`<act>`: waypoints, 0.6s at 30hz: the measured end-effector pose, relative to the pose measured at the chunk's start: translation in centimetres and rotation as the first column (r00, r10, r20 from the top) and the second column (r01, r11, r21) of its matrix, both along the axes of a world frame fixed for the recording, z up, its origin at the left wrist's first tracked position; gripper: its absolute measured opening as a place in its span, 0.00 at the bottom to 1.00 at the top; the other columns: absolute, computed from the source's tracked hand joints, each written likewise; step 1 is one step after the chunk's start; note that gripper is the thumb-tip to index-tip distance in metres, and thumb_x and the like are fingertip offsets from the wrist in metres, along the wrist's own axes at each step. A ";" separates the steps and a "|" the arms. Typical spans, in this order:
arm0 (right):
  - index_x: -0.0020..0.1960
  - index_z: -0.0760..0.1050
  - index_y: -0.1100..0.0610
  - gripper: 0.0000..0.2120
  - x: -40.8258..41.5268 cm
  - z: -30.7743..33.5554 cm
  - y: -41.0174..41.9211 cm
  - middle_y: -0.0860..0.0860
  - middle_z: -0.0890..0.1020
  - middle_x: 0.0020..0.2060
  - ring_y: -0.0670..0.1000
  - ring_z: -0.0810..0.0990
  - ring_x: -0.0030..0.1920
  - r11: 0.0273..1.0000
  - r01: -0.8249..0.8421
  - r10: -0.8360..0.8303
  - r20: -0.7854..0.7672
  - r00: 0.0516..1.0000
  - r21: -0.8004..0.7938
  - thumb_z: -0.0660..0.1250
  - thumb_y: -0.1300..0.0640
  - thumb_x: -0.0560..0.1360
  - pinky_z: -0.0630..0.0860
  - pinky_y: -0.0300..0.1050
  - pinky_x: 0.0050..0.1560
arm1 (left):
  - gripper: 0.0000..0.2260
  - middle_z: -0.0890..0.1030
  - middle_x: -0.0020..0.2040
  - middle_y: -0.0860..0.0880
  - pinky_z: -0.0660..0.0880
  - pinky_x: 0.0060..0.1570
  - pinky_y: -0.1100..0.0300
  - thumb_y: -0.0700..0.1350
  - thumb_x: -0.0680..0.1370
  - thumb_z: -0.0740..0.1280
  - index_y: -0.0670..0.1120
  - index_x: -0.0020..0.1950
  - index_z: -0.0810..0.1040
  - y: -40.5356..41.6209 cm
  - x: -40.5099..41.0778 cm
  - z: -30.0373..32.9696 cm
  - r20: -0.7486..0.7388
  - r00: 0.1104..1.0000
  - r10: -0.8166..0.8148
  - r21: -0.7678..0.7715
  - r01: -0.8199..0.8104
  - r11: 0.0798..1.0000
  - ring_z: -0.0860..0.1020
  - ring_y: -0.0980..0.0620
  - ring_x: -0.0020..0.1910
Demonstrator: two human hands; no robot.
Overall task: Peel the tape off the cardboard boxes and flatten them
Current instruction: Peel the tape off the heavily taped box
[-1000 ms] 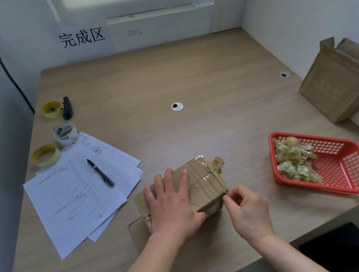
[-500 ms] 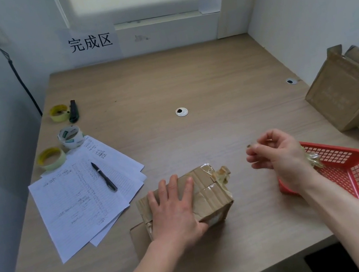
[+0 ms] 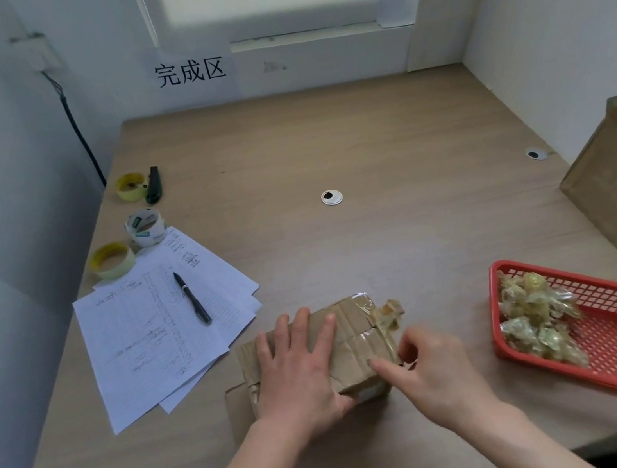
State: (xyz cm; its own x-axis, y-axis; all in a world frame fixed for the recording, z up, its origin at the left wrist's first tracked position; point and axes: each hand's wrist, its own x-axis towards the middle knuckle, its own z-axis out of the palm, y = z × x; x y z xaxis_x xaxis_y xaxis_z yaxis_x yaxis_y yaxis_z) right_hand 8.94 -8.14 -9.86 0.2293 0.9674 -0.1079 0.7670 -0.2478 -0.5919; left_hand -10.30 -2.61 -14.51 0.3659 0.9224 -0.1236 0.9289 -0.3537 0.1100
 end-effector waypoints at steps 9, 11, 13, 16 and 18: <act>0.41 0.65 0.53 0.14 3.6 -1.3 2.0 0.49 0.79 0.38 0.51 0.78 0.40 0.914 -0.389 0.392 0.009 0.920 -0.116 0.58 0.48 0.83 0.69 0.50 0.40 | 0.50 0.41 0.79 0.50 0.38 0.73 0.39 0.75 0.64 0.59 0.61 0.77 0.37 0.2 -0.3 0.1 -0.012 1.000 -0.022 -0.028 0.021 0.999 0.41 0.41 0.78; 0.41 0.68 0.53 0.13 5.4 -0.8 3.0 0.47 0.80 0.36 0.42 0.79 0.38 0.875 -0.460 0.451 -0.088 0.888 -0.150 0.59 0.50 0.82 0.74 0.46 0.41 | 0.49 0.46 0.79 0.48 0.41 0.73 0.37 0.77 0.64 0.56 0.60 0.79 0.42 0.0 -0.3 0.3 -0.011 0.999 -0.050 -0.024 0.049 0.998 0.45 0.40 0.79; 0.40 0.69 0.54 0.12 6.5 -0.3 4.4 0.46 0.82 0.35 0.38 0.79 0.36 0.876 -0.469 0.453 -0.141 0.880 -0.109 0.61 0.53 0.82 0.75 0.41 0.38 | 0.49 0.55 0.79 0.45 0.47 0.73 0.36 0.77 0.64 0.56 0.57 0.80 0.51 -0.1 -0.2 0.6 0.009 0.998 -0.061 0.002 0.061 0.998 0.52 0.38 0.78; 0.37 0.73 0.56 0.12 6.8 -0.1 6.4 0.49 0.84 0.35 0.44 0.81 0.36 0.932 -0.357 0.334 -0.223 0.916 -0.070 0.67 0.57 0.78 0.79 0.47 0.39 | 0.49 0.51 0.80 0.47 0.44 0.74 0.38 0.77 0.64 0.55 0.58 0.80 0.48 -0.1 -0.3 0.9 -0.005 0.999 -0.049 -0.004 0.049 0.999 0.49 0.40 0.79; 0.38 0.77 0.57 0.09 6.7 -0.4 6.9 0.51 0.85 0.37 0.51 0.83 0.38 0.973 -0.214 0.169 -0.372 0.913 -0.082 0.72 0.56 0.75 0.82 0.53 0.41 | 0.49 0.47 0.80 0.49 0.39 0.74 0.40 0.77 0.64 0.56 0.60 0.80 0.43 -0.1 -0.4 0.7 -0.014 0.999 -0.029 -0.012 0.029 0.999 0.45 0.42 0.79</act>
State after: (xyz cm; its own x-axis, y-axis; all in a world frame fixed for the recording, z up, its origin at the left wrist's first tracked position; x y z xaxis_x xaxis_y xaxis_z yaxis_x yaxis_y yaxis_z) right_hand 15.63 -1.20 -10.31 -0.0353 0.9638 -0.2642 0.5469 -0.2026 -0.8123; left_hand -10.65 -2.68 -13.85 0.3908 0.9097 -0.1402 0.9197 -0.3795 0.1009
